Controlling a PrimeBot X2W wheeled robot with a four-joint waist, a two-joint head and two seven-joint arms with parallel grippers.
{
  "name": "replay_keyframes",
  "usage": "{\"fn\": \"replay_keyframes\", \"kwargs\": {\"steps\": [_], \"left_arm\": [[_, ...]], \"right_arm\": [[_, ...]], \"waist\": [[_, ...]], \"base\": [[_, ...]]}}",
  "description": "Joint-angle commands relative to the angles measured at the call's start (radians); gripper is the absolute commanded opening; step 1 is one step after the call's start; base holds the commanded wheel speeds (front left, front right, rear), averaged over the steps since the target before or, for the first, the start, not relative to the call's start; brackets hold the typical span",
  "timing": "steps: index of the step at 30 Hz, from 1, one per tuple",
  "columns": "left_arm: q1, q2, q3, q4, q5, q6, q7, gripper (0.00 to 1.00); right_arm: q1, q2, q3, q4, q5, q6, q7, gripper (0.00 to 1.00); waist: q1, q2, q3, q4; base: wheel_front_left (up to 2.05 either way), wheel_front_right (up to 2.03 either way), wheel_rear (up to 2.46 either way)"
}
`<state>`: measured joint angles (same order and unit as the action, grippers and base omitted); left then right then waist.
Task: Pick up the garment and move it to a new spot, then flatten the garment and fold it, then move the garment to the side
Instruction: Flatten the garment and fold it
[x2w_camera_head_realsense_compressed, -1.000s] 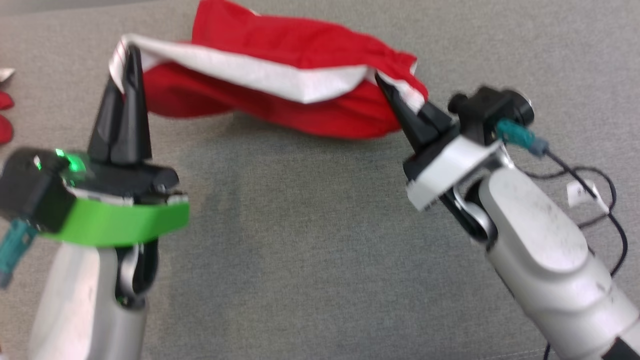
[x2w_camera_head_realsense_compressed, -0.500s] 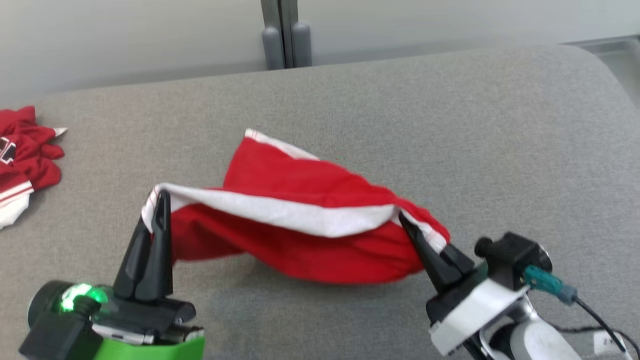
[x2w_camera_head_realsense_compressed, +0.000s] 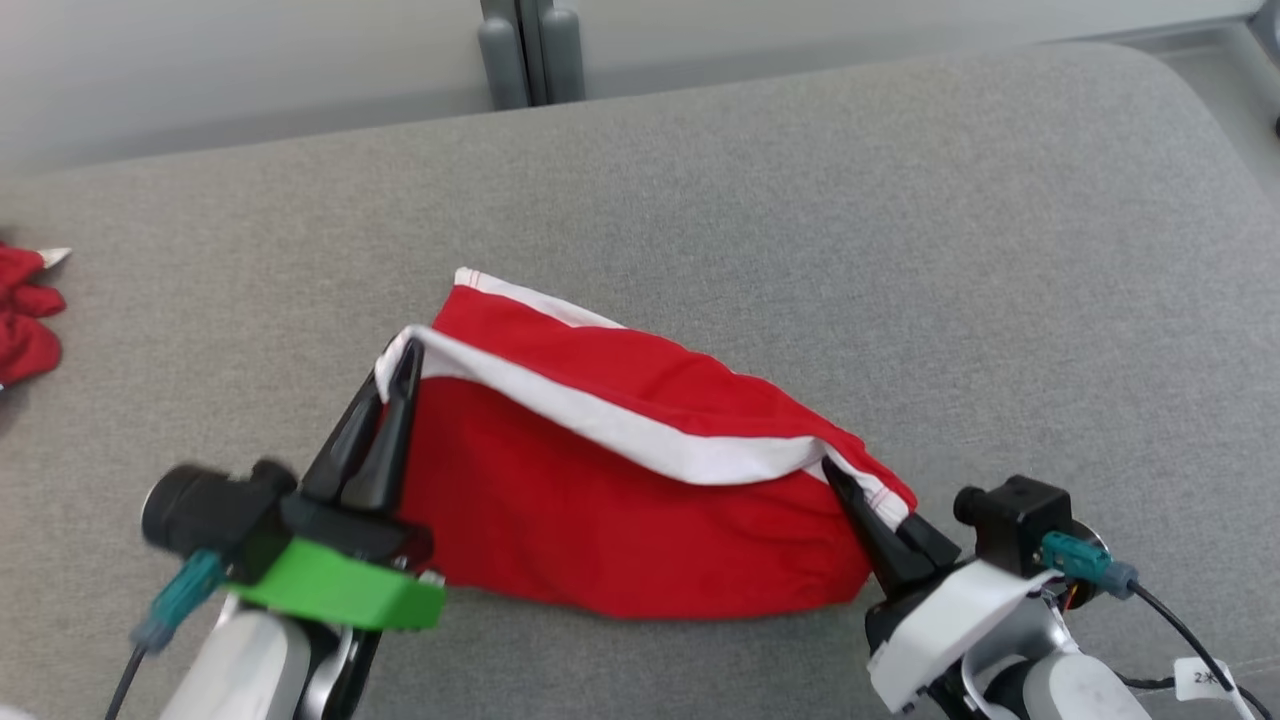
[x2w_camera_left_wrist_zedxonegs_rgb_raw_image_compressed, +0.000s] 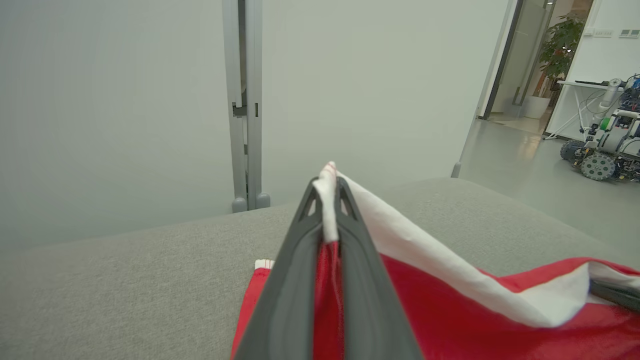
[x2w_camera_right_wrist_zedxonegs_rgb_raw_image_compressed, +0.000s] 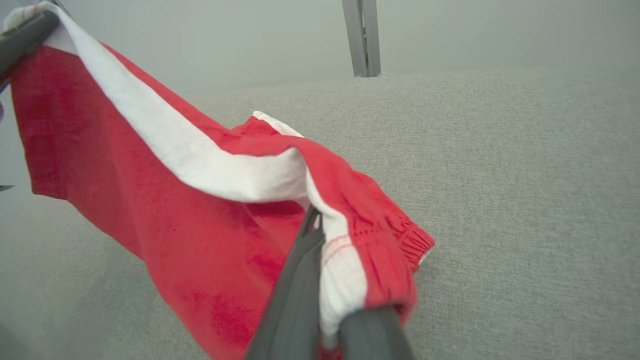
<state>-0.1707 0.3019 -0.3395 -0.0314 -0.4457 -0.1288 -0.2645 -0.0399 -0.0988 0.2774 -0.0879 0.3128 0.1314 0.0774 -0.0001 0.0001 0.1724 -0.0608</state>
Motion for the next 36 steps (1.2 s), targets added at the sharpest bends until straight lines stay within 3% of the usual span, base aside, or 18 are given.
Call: {"fn": "replay_keyframes", "kwargs": {"steps": [1,10,18,20,21,22,23,24,25,26,27,28,36], "left_arm": [[-0.064,0.014,-0.027,0.041,-0.01,-0.003,0.0,0.0],[-0.374,0.026,-0.154,0.366,-0.054,-0.003,0.0,0.0],[-0.517,0.028,-0.214,0.57,-0.089,-0.003,0.0,0.0],[-0.542,0.028,-0.224,0.615,-0.093,-0.003,0.0,0.0],[-0.553,0.025,-0.226,0.638,-0.098,-0.003,0.0,0.0],[-0.561,0.023,-0.226,0.657,-0.099,-0.003,0.0,0.0],[-0.571,0.021,-0.228,0.678,-0.099,-0.003,0.0,0.0],[-0.577,0.019,-0.226,0.696,-0.101,-0.003,0.0,0.05],[-0.584,0.017,-0.223,0.717,-0.098,-0.003,0.0,0.31],[-0.59,0.016,-0.221,0.734,-0.094,-0.003,0.0,0.42],[-0.594,0.013,-0.22,0.754,-0.093,-0.003,0.0,0.74],[-0.597,0.009,-0.22,0.77,-0.093,-0.003,0.0,1.0],[-0.59,-0.012,-0.223,0.857,-0.109,-0.003,0.0,1.0]], "right_arm": [[-0.024,0.01,-0.009,0.025,0.011,-0.001,-0.01,0.0],[-0.154,0.039,-0.054,0.198,0.04,-0.001,-0.069,0.0],[-0.24,0.045,-0.037,0.312,0.048,-0.001,-0.114,0.0],[-0.256,0.046,-0.028,0.334,0.043,-0.001,-0.12,0.11],[-0.263,0.046,-0.025,0.344,0.043,-0.001,-0.124,0.32],[-0.267,0.046,-0.022,0.352,0.043,-0.001,-0.126,0.41],[-0.271,0.046,-0.018,0.358,0.043,-0.001,-0.129,0.88],[-0.274,0.046,-0.015,0.362,0.044,-0.001,-0.13,1.0],[-0.277,0.046,-0.013,0.366,0.046,-0.001,-0.134,1.0],[-0.278,0.046,-0.011,0.366,0.043,-0.001,-0.136,1.0],[-0.276,0.047,-0.01,0.364,0.036,-0.001,-0.14,1.0],[-0.272,0.046,-0.011,0.362,0.032,-0.001,-0.14,1.0],[-0.209,0.047,-0.051,0.281,-0.018,-0.001,-0.121,1.0]], "waist": [[0.0001,-0.0001,0.047,-0.018],[0.0001,-0.0001,0.161,-0.059],[0.0001,-0.0001,0.217,-0.085],[0.0001,-0.0001,0.223,-0.087],[0.0001,-0.0001,0.224,-0.088],[0.0001,-0.0001,0.224,-0.088],[0.0001,-0.0001,0.224,-0.089],[0.0001,-0.0001,0.223,-0.089],[0.0001,-0.0001,0.221,-0.089],[0.0001,-0.0001,0.219,-0.089],[0.0001,-0.0001,0.215,-0.089],[0.0001,-0.0001,0.212,-0.088],[0.0001,-0.0001,0.159,-0.084]], "base": [[0.0,0.0,0.0],[0.0,0.0,0.0],[0.0,0.0,0.0],[0.0,0.0,0.0],[0.0,0.0,0.0],[0.0,0.0,0.0],[0.0,0.0,0.0],[0.0,0.0,0.0],[0.0,0.0,0.0],[0.0,0.0,0.0],[0.0,0.0,0.0],[0.0,0.0,0.0],[0.0,0.0,0.0]]}}
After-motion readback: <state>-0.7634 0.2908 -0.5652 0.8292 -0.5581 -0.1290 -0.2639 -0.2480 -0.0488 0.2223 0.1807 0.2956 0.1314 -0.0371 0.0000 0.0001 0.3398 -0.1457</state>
